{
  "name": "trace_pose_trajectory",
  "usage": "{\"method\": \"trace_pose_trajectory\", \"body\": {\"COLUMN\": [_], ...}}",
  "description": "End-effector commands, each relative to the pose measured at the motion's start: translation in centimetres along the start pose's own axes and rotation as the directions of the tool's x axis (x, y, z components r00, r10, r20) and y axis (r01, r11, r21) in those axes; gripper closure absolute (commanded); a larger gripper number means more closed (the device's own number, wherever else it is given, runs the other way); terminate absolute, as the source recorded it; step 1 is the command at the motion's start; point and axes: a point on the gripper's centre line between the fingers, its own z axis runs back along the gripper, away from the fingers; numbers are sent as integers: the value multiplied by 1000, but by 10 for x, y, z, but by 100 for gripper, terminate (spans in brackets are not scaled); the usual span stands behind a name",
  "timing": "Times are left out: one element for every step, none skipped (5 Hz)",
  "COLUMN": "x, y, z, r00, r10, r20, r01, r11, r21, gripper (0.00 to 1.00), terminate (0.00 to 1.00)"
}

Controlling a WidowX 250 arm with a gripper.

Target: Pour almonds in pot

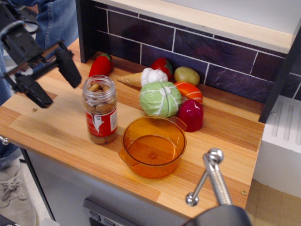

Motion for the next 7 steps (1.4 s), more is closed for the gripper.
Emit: {"method": "trace_pose_trajectory", "body": {"x": [-18, -24, -26, -27, -28, -42, -60], "y": [-7, -10, -15, -18, -21, -34, -41], "z": [-22, -33, -43, -50, -43, -31, -25], "r00": [1000, 1000, 1000, 999, 996, 965, 912], "r10": [-12, -11, -16, 7, 27, -35, -110], "r20": [20, 15, 25, 37, 83, 259, 396], "r01": [12, 10, 15, -10, -31, 28, 102], "r11": [1000, 999, 998, 998, 998, 999, 994], "r21": [18, 36, 53, 64, 52, 31, 40], "gripper": [0, 0, 0, 0, 100, 100, 100], "terminate": [0, 0, 0, 0, 0, 0, 0]}}
